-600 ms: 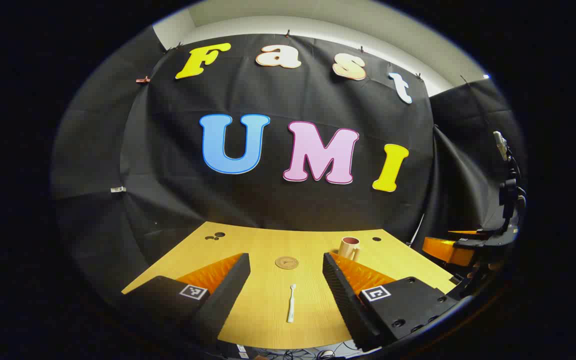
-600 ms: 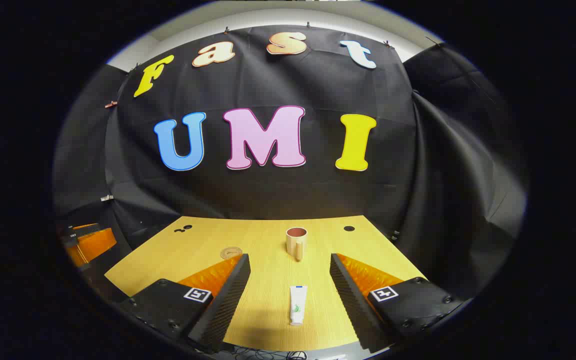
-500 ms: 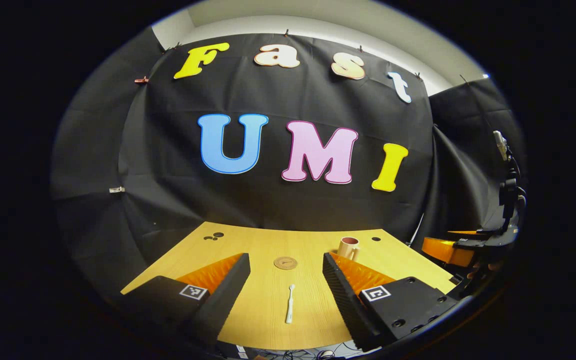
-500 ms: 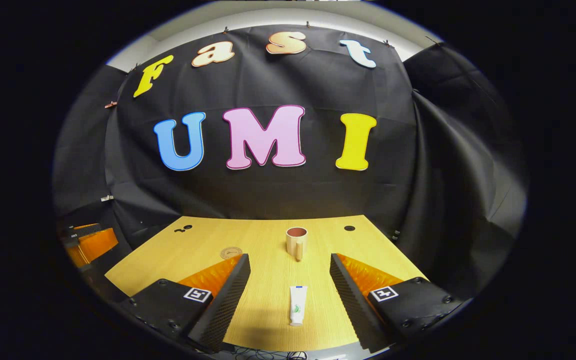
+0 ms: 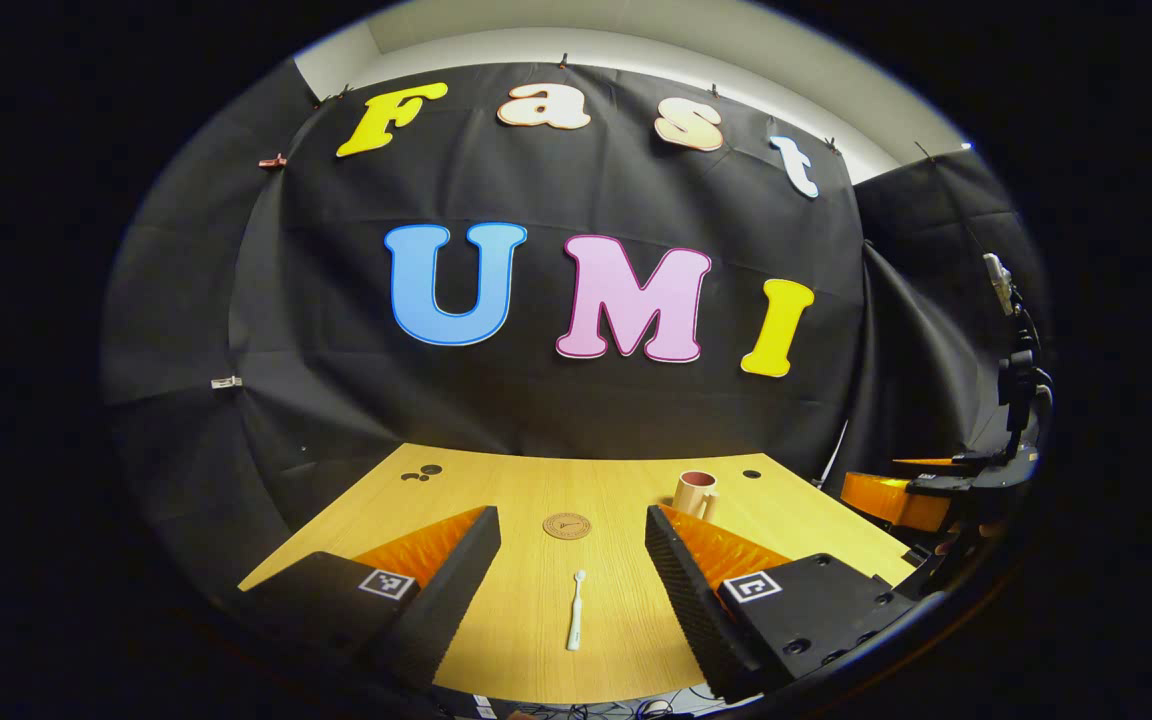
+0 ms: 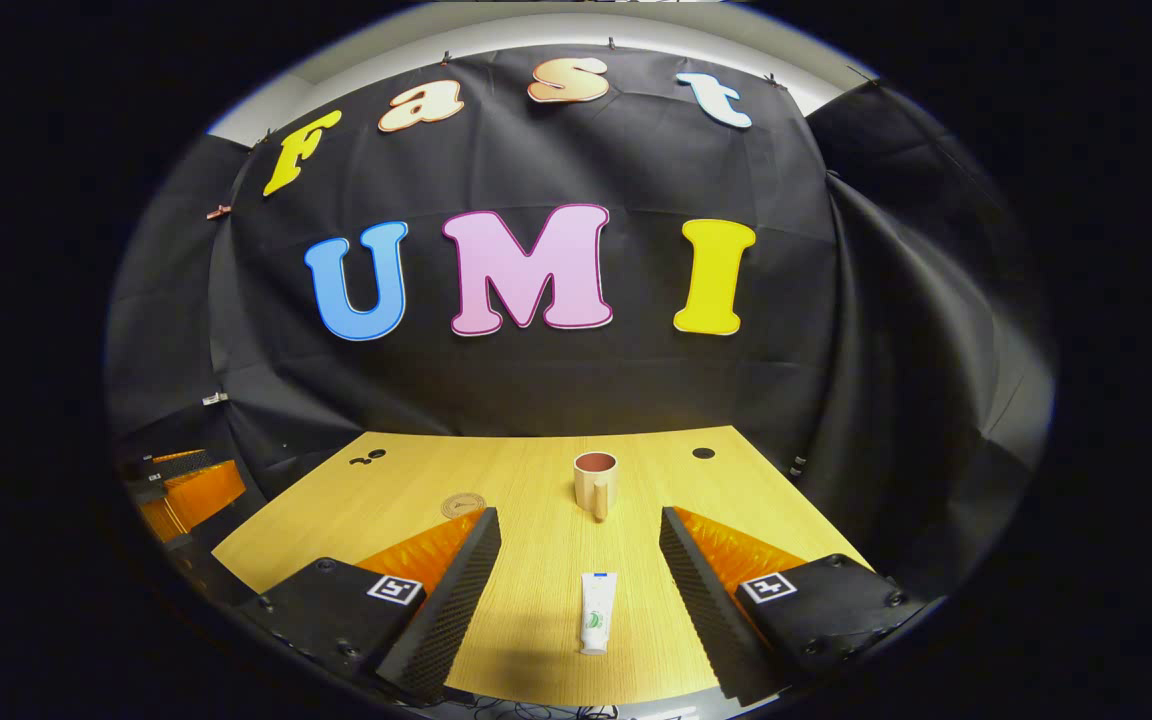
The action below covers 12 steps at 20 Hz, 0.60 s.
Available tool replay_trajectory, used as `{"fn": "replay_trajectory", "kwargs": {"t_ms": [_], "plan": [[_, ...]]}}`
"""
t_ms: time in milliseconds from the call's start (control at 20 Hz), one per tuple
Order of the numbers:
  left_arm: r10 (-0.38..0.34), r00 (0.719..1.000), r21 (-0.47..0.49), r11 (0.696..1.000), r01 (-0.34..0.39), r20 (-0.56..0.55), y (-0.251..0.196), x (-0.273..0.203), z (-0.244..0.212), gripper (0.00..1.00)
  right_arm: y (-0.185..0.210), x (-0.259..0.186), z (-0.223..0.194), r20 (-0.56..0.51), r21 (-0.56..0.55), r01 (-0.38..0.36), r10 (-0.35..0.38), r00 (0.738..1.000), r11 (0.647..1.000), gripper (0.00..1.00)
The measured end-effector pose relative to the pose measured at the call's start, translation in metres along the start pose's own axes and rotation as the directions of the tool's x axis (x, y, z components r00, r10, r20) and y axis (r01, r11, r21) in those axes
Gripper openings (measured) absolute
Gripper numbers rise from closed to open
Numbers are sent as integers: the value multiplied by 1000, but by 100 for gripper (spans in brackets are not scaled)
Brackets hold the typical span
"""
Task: Put the toothbrush and toothpaste on the desktop into the cup, then pick up the cup and place it on the coaster on the desktop.
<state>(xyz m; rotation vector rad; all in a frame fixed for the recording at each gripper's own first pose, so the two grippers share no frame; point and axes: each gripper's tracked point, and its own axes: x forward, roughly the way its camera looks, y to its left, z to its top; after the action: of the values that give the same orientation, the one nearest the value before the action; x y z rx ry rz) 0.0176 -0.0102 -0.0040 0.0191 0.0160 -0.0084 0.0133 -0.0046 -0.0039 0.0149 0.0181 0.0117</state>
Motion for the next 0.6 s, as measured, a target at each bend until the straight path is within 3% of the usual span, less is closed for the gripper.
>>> {"fn": "replay_trajectory", "kwargs": {"t_ms": [600], "plan": [[5,1000,6,1000,-5,-18,2,14,-4,96,1,16,-4,-18,10,-4,5,1000,1000,99]]}}
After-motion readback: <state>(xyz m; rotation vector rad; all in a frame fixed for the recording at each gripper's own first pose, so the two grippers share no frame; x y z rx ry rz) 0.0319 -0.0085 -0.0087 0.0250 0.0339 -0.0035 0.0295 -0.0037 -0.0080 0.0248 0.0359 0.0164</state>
